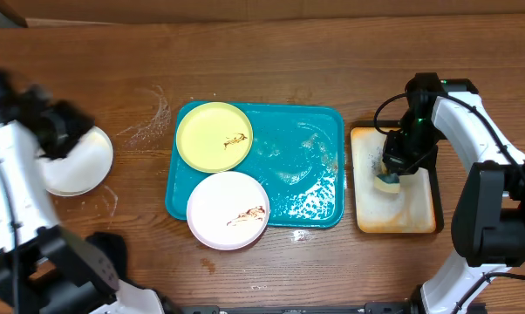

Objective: Clean dirty plates on tray and stack at the side
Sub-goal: 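Reach the left gripper to the yellow plate's rim and grip it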

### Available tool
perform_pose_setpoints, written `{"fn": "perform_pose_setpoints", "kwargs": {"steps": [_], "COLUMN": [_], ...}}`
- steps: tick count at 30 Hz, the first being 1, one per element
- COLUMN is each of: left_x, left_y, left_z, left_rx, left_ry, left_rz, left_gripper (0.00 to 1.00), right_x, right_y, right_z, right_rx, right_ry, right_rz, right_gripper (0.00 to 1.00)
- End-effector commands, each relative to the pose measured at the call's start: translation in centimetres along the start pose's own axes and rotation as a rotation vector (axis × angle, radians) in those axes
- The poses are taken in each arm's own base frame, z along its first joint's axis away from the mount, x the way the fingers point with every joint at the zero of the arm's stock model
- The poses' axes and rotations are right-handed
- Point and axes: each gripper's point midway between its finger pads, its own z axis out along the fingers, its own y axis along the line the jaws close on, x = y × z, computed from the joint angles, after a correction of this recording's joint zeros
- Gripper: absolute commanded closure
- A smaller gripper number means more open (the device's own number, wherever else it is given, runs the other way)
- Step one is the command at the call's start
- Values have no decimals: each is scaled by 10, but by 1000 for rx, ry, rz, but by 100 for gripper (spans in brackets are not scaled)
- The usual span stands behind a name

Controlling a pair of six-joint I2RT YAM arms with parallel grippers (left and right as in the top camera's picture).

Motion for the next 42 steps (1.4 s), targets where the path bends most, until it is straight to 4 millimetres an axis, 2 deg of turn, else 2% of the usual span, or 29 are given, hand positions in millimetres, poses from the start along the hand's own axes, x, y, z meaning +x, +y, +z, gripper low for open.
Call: {"fn": "perform_pose_setpoints", "kwargs": {"steps": [1,5,10,13,16,18,20,22,27,31,36,39,42], "left_x": [23,51,89,93,89,91,98,108,121,126,134,140,138], "left_y": [-59,-98,-121,-113,-95,-86,-75,-71,-71,-79,-75,-71,-72], "left_z": [14,36,45,50,66,76,89,100,114,116,115,114,118], "left_rx": [78,63,-5,-106,-172,-189,-197,-189,-176,-170,-194,-211,-224], "left_ry": [62,126,209,219,248,289,354,419,486,486,525,553,541], "left_rz": [316,464,588,544,486,463,432,409,404,380,320,289,239], "left_gripper": [43,44,35,26,25,28,35,37,39,35,34,36,43], "right_x": [1,1,0,0,-1,-1,-1,-1,-3,-4,-4,-4,-4], "right_y": [8,8,8,8,8,8,8,8,9,9,9,9,9], "right_z": [-5,-5,-5,-5,-5,-5,-5,-5,-5,-5,-5,-5,-5], "right_rx": [-41,-41,-42,-42,-43,-43,-43,-43,-46,-47,-46,-47,-47], "right_ry": [-12,-14,-18,-18,-20,-21,-21,-21,-29,-32,-32,-32,-32], "right_rz": [-26,-25,-26,-26,-29,-30,-30,-31,-32,-32,-33,-33,-44], "right_gripper": [96,96,96,96,96,96,96,96,96,96,96,96,96]}}
